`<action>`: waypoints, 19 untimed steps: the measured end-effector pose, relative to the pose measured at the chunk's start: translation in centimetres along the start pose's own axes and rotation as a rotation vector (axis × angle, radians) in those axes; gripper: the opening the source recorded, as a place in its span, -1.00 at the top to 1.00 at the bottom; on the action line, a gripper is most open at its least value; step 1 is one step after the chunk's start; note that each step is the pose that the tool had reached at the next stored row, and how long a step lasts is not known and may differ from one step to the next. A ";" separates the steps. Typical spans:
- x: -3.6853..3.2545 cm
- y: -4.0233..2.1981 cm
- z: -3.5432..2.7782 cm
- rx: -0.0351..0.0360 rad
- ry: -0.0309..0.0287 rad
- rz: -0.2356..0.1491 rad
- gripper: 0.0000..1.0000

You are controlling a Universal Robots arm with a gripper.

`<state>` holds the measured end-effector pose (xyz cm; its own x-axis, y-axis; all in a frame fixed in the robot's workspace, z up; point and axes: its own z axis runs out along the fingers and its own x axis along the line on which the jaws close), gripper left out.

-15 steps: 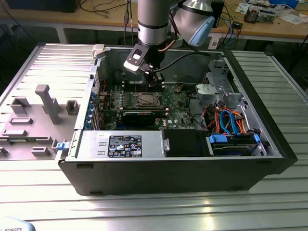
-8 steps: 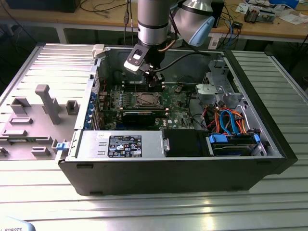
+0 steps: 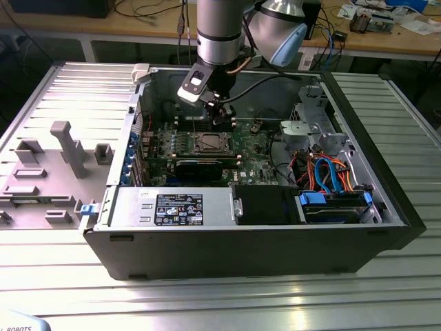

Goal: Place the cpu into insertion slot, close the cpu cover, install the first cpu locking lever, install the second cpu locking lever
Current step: 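Install the first cpu locking lever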

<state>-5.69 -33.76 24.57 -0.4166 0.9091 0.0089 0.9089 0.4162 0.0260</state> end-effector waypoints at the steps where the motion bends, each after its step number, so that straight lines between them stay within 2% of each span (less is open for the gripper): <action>1: 0.00 0.00 0.00 0.0001 0.0001 -0.003 0.79; 7: 0.00 0.00 0.00 0.0004 0.0010 -0.038 0.79; 8: 0.00 0.00 0.00 0.0005 0.0015 -0.054 0.79; 9: 0.00 0.00 0.00 0.0009 0.0025 -0.095 0.79; 11: 0.00 0.00 0.00 0.0014 0.0040 -0.153 0.79; 13: 0.00 0.00 0.00 0.0018 0.0045 -0.186 0.79; 16: 0.00 -0.02 -0.21 0.0023 0.0042 -0.197 0.79; 19: 0.02 0.00 -0.98 0.0023 0.0045 -0.204 0.79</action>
<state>-5.71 -33.76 25.55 -0.5922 0.8057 0.0081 0.8056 0.5919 0.0254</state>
